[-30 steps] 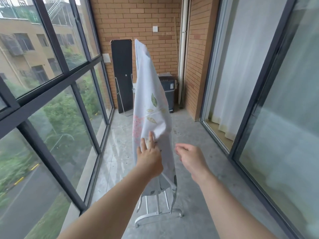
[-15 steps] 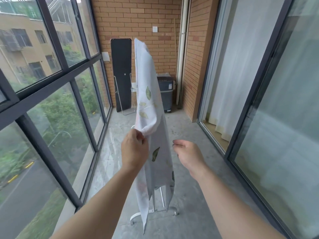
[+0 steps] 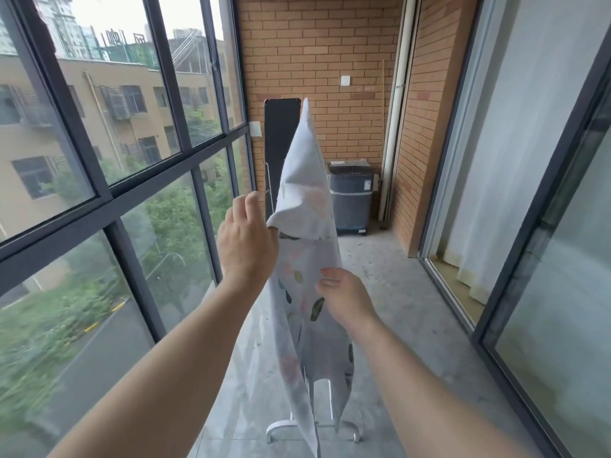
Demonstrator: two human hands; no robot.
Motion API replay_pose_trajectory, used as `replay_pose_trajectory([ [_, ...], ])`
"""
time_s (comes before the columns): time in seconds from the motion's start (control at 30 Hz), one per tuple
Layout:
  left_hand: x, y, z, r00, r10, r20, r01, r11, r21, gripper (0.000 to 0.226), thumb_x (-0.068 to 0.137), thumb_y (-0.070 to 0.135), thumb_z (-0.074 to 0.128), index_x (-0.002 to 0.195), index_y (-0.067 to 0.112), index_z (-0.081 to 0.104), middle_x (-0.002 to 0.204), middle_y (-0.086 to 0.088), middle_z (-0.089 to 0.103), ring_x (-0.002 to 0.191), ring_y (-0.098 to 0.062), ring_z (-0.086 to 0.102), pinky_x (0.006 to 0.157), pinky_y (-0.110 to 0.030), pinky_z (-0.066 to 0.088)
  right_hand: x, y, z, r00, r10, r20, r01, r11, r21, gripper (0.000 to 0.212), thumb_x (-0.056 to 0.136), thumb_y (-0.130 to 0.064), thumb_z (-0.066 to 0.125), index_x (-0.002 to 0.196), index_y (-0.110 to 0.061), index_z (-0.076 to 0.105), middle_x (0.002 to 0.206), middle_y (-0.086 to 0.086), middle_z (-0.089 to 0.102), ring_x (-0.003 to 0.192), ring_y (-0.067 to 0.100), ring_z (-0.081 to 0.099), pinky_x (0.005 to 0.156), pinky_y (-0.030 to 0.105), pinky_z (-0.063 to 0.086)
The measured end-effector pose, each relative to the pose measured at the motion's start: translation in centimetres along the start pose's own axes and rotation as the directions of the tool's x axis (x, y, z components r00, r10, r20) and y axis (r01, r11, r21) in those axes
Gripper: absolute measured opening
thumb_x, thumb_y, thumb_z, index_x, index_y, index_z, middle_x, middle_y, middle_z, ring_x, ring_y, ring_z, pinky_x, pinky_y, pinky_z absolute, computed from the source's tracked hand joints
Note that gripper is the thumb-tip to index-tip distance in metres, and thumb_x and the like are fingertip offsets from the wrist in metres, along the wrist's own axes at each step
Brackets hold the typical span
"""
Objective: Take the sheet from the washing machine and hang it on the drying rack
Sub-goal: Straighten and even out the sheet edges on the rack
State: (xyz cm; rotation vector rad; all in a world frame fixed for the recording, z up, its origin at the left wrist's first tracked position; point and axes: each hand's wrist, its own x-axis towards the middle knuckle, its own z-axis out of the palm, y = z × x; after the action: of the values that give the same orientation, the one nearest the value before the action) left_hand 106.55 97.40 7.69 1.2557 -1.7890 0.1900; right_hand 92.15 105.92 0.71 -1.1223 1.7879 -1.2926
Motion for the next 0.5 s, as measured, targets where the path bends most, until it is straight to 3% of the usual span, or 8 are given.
replay_pose_trajectory([
  [0.07, 0.7, 0.4, -0.8, 0.988, 0.111, -0.111, -0.112, 0.994, -0.008, 0.05, 0.079, 0.002, 0.064, 0.127, 0.007, 0.052, 0.118, -0.013, 0.058, 0.103, -0.036, 0.057, 0.08, -0.046, 0.048, 0.2, -0.4, -0.2, 1.0, -0.013, 0.003, 0.013, 1.0, -0.015, 0.039, 0.096, -0.013, 0.057, 0.135, -0.015, 0.06, 0.122, -0.004, 0.064, 0.105, 0.013, 0.06, 0.079, 0.018, 0.049],
  [0.13, 1.2, 1.1, -1.7, 0.975, 0.146, -0.165, -0.158, 0.986, -0.061, 0.041, 0.082, -0.001, 0.058, 0.122, 0.009, 0.056, 0.115, -0.01, 0.06, 0.1, -0.034, 0.057, 0.074, -0.041, 0.045, 0.4, -1.2, -0.2, 1.0, -0.005, -0.003, 0.005, 1.0, -0.015, 0.036, 0.096, -0.015, 0.057, 0.132, -0.018, 0.061, 0.117, -0.009, 0.062, 0.102, 0.011, 0.058, 0.079, 0.019, 0.046],
  [0.27, 2.8, 2.5, -3.1, 0.991, -0.098, -0.094, 0.066, 0.951, -0.304, 0.04, 0.084, 0.002, 0.05, 0.117, 0.022, 0.06, 0.115, 0.01, 0.06, 0.095, -0.015, 0.059, 0.073, -0.027, 0.038, 1.2, -2.4, 0.8, 0.998, -0.055, 0.011, 0.055, 0.998, -0.034, 0.045, 0.091, -0.031, 0.066, 0.135, -0.025, 0.058, 0.129, -0.006, 0.064, 0.106, 0.011, 0.06, 0.077, 0.018, 0.045],
  [0.43, 3.7, 2.9, -4.4, 0.992, -0.129, -0.015, 0.111, 0.906, -0.408, 0.032, 0.084, 0.001, 0.055, 0.104, 0.02, 0.07, 0.104, 0.007, 0.067, 0.09, -0.01, 0.063, 0.081, -0.027, 0.053, 2.6, -4.6, 2.7, 0.996, -0.076, -0.036, 0.073, 0.995, -0.071, 0.077, 0.084, -0.051, 0.072, 0.149, -0.029, 0.037, 0.142, -0.006, 0.054, 0.125, 0.017, 0.055, 0.101, 0.032, 0.048],
  [0.5, 4.2, 2.7, -4.6, 0.985, -0.166, 0.045, 0.167, 0.868, -0.467, 0.035, 0.085, -0.002, 0.051, 0.1, 0.02, 0.072, 0.102, 0.005, 0.069, 0.085, -0.011, 0.068, 0.075, -0.028, 0.058, 3.2, -5.8, 3.4, 0.998, -0.008, -0.054, 0.005, 0.999, -0.047, 0.074, 0.085, -0.058, 0.067, 0.148, -0.031, 0.037, 0.143, -0.007, 0.052, 0.12, 0.021, 0.057, 0.101, 0.039, 0.053],
])
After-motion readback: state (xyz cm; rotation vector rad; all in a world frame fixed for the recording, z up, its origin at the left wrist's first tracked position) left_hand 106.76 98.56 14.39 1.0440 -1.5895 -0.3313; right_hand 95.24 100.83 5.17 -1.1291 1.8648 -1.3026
